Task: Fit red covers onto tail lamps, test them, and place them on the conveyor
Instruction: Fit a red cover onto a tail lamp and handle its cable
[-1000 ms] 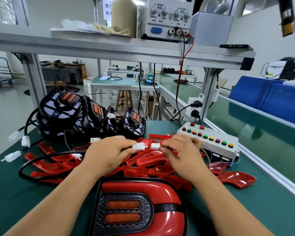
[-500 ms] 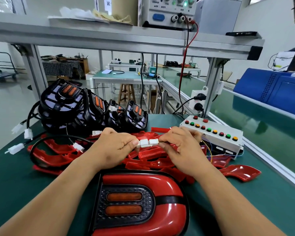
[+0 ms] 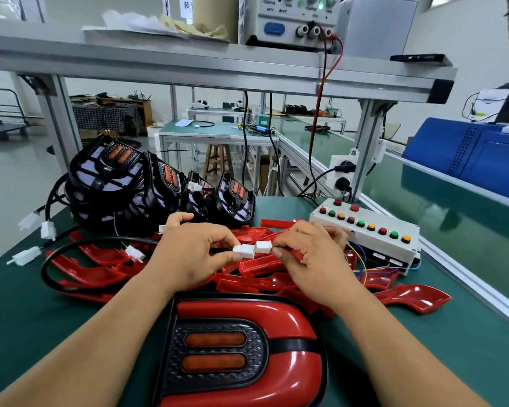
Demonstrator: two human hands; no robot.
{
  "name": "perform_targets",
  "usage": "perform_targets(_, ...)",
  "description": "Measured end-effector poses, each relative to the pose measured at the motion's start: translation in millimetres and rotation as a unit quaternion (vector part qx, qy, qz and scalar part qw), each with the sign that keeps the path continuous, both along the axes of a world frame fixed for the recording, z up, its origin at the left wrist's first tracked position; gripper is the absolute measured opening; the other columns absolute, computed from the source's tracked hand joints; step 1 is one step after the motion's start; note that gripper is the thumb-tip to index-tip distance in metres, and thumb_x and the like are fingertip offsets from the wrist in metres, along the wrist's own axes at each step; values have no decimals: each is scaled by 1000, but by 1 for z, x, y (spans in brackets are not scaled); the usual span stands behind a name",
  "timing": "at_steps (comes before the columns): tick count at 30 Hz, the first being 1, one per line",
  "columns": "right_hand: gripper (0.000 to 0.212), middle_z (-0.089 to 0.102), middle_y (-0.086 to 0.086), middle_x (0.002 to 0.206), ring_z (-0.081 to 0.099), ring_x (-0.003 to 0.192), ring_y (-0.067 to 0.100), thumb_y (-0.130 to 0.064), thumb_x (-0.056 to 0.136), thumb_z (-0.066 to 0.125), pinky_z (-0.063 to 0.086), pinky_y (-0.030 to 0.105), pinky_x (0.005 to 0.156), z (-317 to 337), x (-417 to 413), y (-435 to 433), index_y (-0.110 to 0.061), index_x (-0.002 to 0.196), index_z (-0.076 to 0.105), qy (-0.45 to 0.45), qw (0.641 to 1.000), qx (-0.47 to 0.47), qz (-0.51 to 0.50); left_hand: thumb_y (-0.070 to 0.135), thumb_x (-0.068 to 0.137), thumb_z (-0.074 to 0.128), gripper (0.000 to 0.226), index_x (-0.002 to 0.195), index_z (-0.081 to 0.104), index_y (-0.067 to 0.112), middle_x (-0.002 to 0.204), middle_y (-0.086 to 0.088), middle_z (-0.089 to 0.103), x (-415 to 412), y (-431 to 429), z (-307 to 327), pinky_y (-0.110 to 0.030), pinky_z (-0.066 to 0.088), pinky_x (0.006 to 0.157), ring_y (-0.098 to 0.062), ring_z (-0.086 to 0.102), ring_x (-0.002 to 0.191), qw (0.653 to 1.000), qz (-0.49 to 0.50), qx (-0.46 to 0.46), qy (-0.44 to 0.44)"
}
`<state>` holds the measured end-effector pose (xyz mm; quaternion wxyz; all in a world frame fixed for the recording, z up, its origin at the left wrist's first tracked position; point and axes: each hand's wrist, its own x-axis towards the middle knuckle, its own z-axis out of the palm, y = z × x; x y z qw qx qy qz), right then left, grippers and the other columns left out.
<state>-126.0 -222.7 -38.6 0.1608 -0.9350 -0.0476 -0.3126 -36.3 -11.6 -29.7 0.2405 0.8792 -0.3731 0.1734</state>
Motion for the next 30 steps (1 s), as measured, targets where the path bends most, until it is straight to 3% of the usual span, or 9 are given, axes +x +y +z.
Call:
perform_targets(7,7,57,-13,89,49,98,9,-34,89,65,9,27,84,-1,1,2,-39,89,69,11,1000,-20,-15,51,78,74,22,70,53,55,73,29,62,-2,0,1,-18,6,105,14,56,82,1000,1,-15,-19)
perform_targets(19,11,59,-15,92,48,96,10,-40,92,58,16,33,87,-4,1,10,-37,93,69,26,998,-46,-26,51,78,73,8,80,68,47,80,29,66,-3,1,2,-23,3,108,9,60,88,999,-9,-1,-45)
perform_targets(30,11,67,-14,89,54,91,10,-34,91,61,15,34,78,-3,2,15,-30,89,72,24,997,-68,-1,47,75,78,8,79,72,43,75,26,66,-1,-1,1,-19,4,106,9,60,84,999,-25,12,-33)
